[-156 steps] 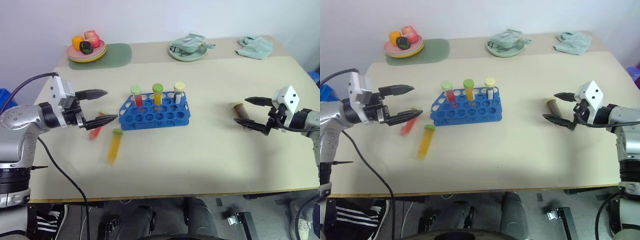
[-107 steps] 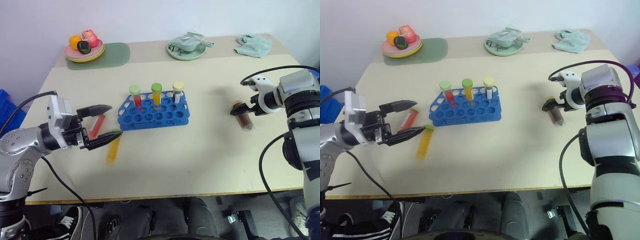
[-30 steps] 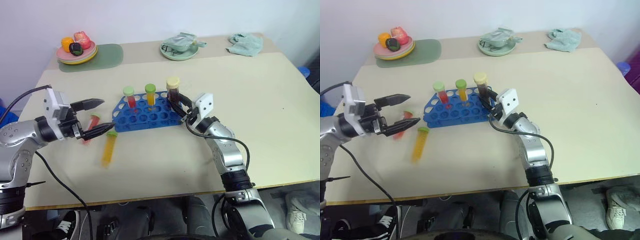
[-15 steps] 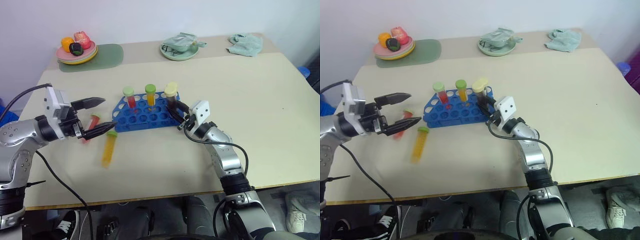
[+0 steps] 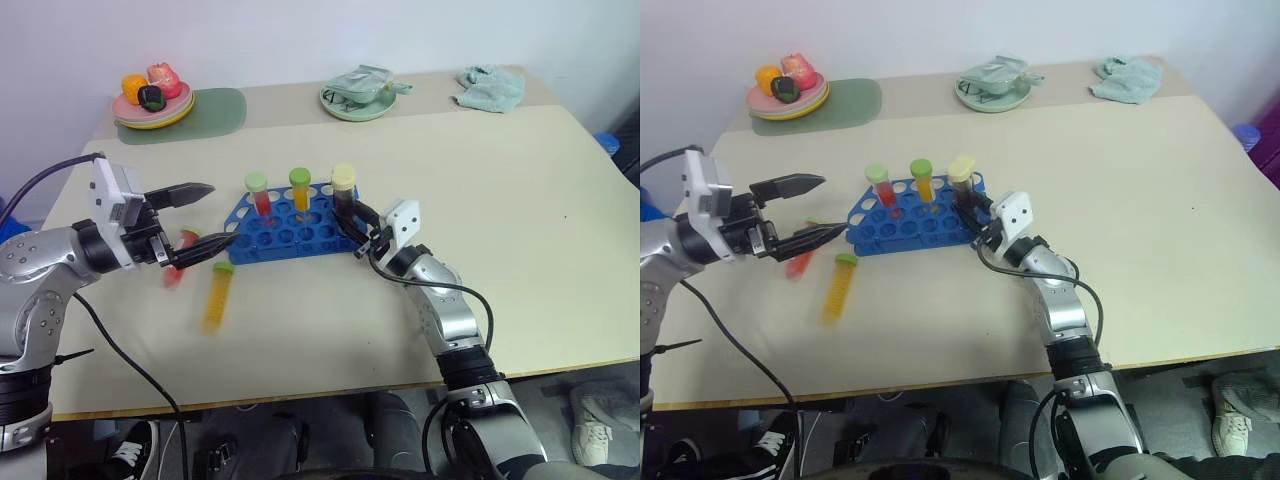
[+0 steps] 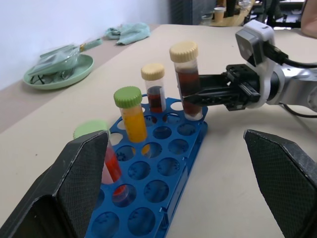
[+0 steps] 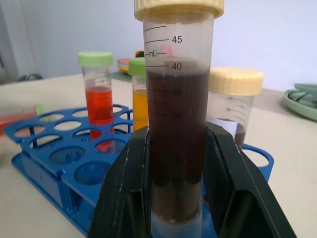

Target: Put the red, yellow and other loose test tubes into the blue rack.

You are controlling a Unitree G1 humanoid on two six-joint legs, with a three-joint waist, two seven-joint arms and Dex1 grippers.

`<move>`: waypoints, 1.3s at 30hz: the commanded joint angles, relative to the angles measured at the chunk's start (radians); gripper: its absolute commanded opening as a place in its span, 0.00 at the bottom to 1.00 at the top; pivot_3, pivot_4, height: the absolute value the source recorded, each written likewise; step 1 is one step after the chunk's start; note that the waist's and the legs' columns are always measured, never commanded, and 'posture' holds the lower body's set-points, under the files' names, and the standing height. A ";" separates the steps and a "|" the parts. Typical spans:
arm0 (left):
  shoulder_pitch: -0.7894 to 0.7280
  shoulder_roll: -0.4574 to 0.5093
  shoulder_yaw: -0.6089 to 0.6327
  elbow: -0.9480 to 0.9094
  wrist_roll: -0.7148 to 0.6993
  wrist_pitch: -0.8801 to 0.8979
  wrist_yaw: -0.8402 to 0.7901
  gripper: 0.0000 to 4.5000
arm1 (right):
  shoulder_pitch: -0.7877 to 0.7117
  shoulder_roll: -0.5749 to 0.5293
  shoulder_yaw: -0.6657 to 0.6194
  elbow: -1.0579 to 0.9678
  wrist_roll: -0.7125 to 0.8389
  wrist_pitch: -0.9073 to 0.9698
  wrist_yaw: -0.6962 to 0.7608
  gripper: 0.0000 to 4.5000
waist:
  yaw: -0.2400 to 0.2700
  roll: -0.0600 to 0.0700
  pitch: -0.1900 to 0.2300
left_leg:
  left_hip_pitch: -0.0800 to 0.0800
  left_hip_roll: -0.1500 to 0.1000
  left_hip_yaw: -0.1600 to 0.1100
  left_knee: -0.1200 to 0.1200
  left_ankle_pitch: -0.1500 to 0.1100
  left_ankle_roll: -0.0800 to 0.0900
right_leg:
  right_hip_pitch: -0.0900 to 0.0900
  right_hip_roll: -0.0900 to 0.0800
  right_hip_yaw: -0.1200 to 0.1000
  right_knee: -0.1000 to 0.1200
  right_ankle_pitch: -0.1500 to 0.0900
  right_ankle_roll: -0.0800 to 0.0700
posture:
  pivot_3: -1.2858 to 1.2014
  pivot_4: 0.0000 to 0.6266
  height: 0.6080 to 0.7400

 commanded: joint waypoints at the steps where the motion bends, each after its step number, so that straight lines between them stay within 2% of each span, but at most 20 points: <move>1: -0.001 0.019 0.032 -0.010 -0.008 -0.009 -0.007 1.00 | -0.017 0.023 -0.031 -0.010 0.046 0.006 -0.019 0.19 | 0.000 0.000 0.000 | 0.000 0.000 0.000 0.000 0.000 0.000 | 0.000 0.000 0.000 0.000 0.000 0.000 | 0.52 0.24 1.00; 17: 0.000 0.018 0.037 0.025 0.011 -0.037 -0.025 1.00 | 0.060 0.035 -0.002 -0.032 0.015 -0.085 -0.024 0.19 | 0.001 0.000 0.000 | 0.000 0.000 0.000 0.000 0.000 0.000 | 0.000 0.001 0.000 0.000 0.000 0.000 | 0.52 0.24 1.00; 27: 0.002 0.017 0.041 0.031 0.012 -0.048 -0.031 1.00 | 0.048 0.043 -0.001 0.021 -0.001 -0.143 -0.036 0.19 | 0.001 0.000 0.000 | 0.000 0.000 0.000 0.000 0.000 0.000 | 0.000 0.001 0.000 0.000 0.000 0.000 | 0.52 0.24 1.00; 31: 0.005 0.016 0.040 0.038 0.015 -0.059 -0.035 1.00 | 0.037 0.037 -0.007 0.039 0.003 -0.148 -0.028 0.59 | 0.000 0.000 0.000 | 0.000 0.001 0.000 0.000 0.000 0.000 | 0.000 0.001 0.000 0.000 0.000 0.000 | 0.52 0.24 1.00; 34: 0.011 0.015 0.043 0.047 0.016 -0.065 -0.041 1.00 | 0.037 0.027 -0.002 0.038 -0.015 -0.161 -0.030 0.94 | -0.001 0.000 0.000 | 0.000 0.001 0.000 0.000 0.000 -0.001 | 0.000 0.002 0.000 0.000 0.000 0.000 | 0.52 0.24 1.00; 35: 0.013 0.017 0.044 0.050 0.018 -0.070 -0.045 1.00 | 0.038 0.023 -0.005 0.029 -0.003 -0.157 -0.021 0.97 | -0.001 0.000 0.000 | 0.000 0.001 0.000 0.000 -0.001 -0.001 | 0.000 0.002 0.000 0.000 0.000 0.000 | 0.52 0.24 1.00; 39: 0.022 0.020 0.048 0.051 0.019 -0.073 -0.049 1.00 | 0.046 -0.013 -0.005 -0.008 -0.005 -0.155 0.003 0.97 | 0.001 0.000 0.000 | 0.000 0.002 0.000 0.000 -0.001 -0.001 | 0.000 0.002 0.000 0.000 0.000 0.000 | 0.52 0.24 1.00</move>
